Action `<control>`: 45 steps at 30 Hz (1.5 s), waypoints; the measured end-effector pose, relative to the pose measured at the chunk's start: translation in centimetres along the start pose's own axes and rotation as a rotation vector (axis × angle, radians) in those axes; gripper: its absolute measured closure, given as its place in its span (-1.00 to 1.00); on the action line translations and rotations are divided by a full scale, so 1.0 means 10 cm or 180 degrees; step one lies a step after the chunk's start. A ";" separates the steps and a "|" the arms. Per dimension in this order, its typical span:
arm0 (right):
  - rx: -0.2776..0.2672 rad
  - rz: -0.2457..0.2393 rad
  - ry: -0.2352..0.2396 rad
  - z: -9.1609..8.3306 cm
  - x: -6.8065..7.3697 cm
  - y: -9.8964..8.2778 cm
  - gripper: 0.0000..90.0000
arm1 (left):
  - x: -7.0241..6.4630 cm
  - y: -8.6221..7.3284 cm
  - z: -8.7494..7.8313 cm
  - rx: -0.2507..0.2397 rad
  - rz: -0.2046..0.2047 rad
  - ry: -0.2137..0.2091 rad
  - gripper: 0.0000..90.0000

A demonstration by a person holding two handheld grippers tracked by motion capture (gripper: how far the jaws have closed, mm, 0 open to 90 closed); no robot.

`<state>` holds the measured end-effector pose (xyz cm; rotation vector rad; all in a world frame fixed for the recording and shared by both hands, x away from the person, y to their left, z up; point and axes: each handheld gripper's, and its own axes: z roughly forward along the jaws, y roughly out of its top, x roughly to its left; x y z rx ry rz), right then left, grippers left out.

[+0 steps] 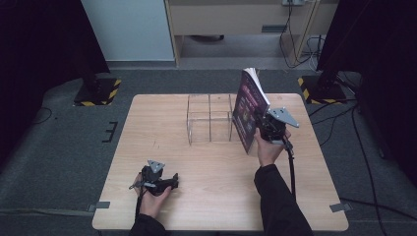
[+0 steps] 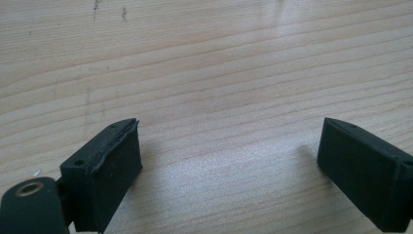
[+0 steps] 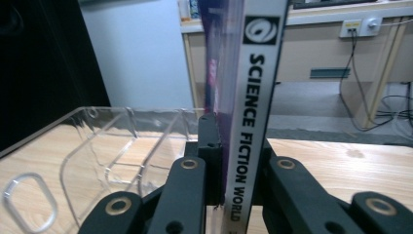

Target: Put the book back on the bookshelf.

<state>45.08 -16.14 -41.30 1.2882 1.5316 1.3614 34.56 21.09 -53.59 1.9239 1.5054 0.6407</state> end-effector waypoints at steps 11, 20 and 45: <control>0.0025 -0.0117 -0.0006 -0.02 -0.04 0.02 0.43 | 0.00 0.00 0.00 0.0005 0.0002 0.0000 -0.83; 0.0057 -0.0152 0.0004 -0.04 -0.10 0.01 0.04 | 0.00 0.00 0.00 0.0005 0.0002 0.0000 -0.83; 0.0832 -0.0305 0.0596 -0.45 -0.43 -0.60 -0.73 | 0.00 0.00 0.00 0.0005 0.0001 0.0000 -0.83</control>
